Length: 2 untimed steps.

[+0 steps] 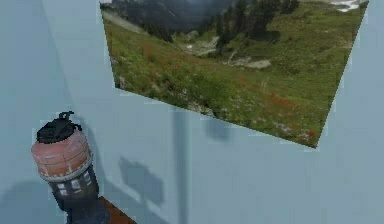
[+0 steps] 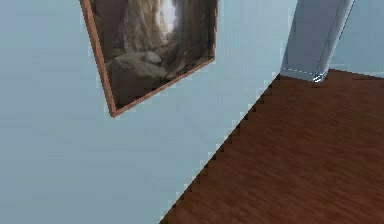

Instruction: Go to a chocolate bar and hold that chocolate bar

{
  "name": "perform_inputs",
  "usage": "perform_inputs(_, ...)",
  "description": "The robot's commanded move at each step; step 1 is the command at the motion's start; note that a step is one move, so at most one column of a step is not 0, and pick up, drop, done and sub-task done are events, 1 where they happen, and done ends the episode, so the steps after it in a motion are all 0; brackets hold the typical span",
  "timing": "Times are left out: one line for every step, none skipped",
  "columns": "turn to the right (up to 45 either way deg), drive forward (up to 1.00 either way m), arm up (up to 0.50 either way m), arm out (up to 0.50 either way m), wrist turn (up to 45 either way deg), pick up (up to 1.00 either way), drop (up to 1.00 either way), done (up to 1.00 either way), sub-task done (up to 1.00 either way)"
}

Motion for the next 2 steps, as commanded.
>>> perform_inputs(-45.0,0.0,0.0,0.0,0.0,0.0,0.0,0.0,0.0)
perform_inputs(9.0,0.0,0.0,0.0,0.0,0.0,0.0,0.0,0.0)
